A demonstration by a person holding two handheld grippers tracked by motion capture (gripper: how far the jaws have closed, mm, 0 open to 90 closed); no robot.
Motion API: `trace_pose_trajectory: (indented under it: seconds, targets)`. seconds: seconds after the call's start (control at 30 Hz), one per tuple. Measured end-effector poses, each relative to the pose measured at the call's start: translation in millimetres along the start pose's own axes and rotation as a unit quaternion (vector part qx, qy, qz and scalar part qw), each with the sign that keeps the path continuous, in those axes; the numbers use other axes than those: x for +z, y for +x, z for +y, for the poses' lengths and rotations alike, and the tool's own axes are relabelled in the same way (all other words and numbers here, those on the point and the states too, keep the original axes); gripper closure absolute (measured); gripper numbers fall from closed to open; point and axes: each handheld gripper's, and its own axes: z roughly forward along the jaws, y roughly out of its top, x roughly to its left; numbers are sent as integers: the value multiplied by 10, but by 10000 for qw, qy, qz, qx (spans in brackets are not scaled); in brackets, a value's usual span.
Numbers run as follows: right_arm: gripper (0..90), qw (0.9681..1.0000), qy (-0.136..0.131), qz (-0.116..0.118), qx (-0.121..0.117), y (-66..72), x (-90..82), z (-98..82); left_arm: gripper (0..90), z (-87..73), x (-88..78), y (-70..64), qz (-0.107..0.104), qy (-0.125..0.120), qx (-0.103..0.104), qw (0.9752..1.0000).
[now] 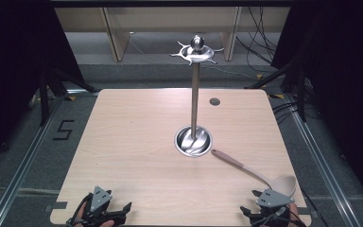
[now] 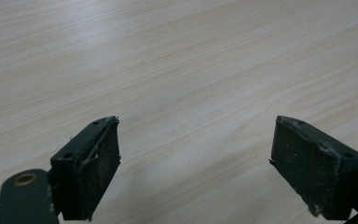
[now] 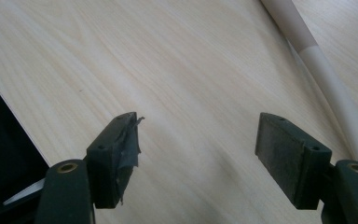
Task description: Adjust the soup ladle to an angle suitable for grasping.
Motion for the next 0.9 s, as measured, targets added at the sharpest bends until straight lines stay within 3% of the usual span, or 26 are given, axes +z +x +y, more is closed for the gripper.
trace_pose_trajectory:
  seconds: [0.07,0.17,0.2,0.23,0.27,0.3,0.33,0.37,0.47,0.53,0.57,0.6,0.63,0.67,0.7,0.9]
  targets:
    - [308,10000,41,32,42,5,4,-1,147,2,-1,10,-43,-9,70,10000]
    - [306,10000,-2,-8,-8,0,10,3,147,-7,-11,-13,25,7,-81,10000]
    - [302,10000,12,63,27,3,16,5,148,-2,-9,6,-14,-16,51,10000]
    - [300,10000,-11,82,-46,-3,20,9,148,16,-17,71,-61,56,522,9986]
    - [299,10000,-8,44,-45,-1,15,12,148,2,-30,40,-23,119,273,9996]
    - [296,10000,-39,-17,-74,-5,8,15,148,-2,-32,32,-18,125,204,9997]
    - [292,10000,-29,-24,-22,-1,1,17,148,-6,-35,25,31,132,151,9998]
    - [290,10000,-54,-26,-59,-9,0,22,148,-2,-43,42,57,193,267,9994]
    - [278,9999,-46,-37,-125,-12,-2,32,148,-1,-31,36,38,80,204,9998]
    - [262,9998,-49,-102,-152,-15,-11,38,148,-15,-20,5,70,4,-40,10000]
    - [252,9999,-55,-95,-115,-16,-17,49,148,-11,-16,18,51,-16,65,10000]
    - [241,9999,-48,-109,-109,-18,-27,58,148,-12,-16,14,46,-14,42,10000]
    - [222,9996,-59,-127,-246,-32,-35,68,148,-10,-18,8,59,3,15,10000]
    - [193,9995,18,-140,-300,-34,-45,83,148,7,-20,56,-16,34,379,9993]
    - [177,9991,92,-183,-360,-40,-55,99,149,0,-37,39,30,154,255,9996]
    - [193,9987,254,-134,-425,-99,-47,154,149,2,-28,43,4,104,297,9995]
